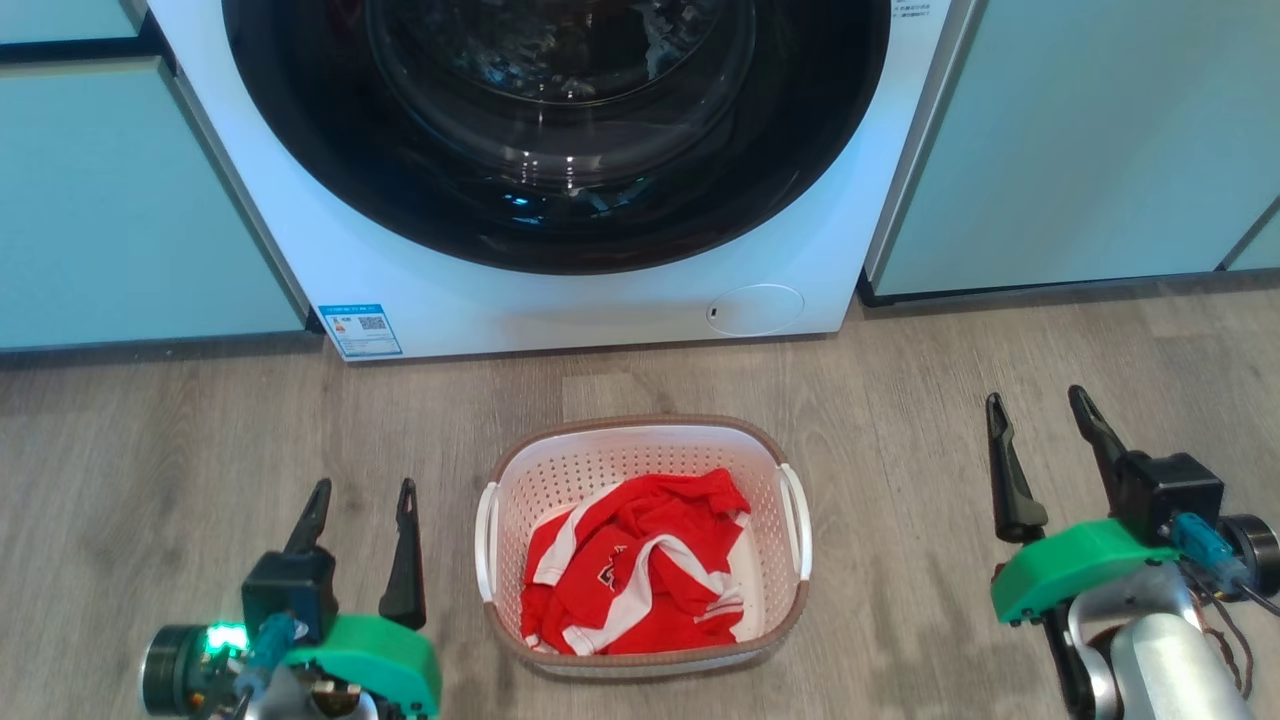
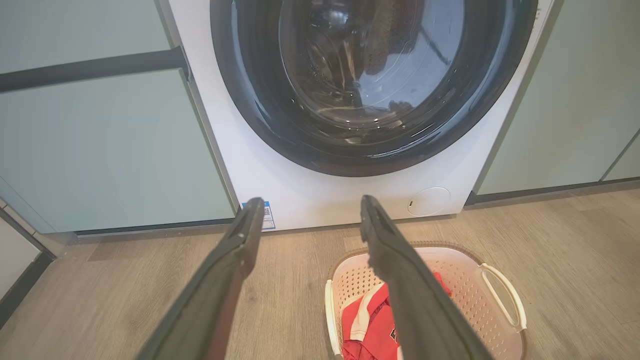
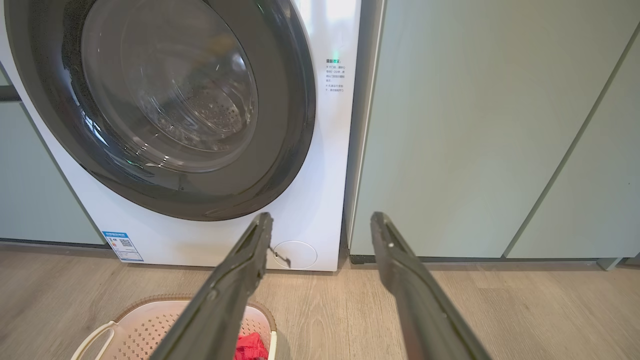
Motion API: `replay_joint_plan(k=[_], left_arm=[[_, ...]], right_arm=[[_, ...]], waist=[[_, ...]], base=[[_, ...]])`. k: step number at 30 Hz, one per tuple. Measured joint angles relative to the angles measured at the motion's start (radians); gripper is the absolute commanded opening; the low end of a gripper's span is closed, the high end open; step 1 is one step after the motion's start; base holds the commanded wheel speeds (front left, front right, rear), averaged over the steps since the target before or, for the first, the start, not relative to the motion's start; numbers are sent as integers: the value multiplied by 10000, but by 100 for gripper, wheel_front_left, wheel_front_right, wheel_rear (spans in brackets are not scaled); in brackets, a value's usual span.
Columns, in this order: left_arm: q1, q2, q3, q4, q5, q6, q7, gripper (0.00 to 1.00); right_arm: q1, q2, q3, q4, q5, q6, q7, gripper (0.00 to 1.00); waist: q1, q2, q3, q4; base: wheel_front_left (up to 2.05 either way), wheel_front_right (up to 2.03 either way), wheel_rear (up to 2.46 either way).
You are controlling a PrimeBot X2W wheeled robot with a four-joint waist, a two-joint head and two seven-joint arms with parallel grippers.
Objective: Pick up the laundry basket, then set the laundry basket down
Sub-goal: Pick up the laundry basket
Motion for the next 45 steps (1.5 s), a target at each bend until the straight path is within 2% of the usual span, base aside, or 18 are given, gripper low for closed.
replay_joint_plan(k=[27, 35, 45], left_arm=[[-69, 13, -59, 238, -86, 81, -81, 100], [-979, 21, -73, 510, -84, 52, -290, 100], [-2919, -17, -82, 1482, -90, -483, -683, 100]], right_arm=[[3, 56, 25, -35, 2, 0, 4, 100], [-119, 186, 117, -4, 17, 0, -8, 100], [-1359, 232, 219, 328, 17, 0, -221, 100]], waist=[[0, 1, 329, -2], [0, 1, 1024, 6], [1, 1, 2747, 66]], base=[[0, 0, 0], [0, 0, 0], [0, 0, 0]])
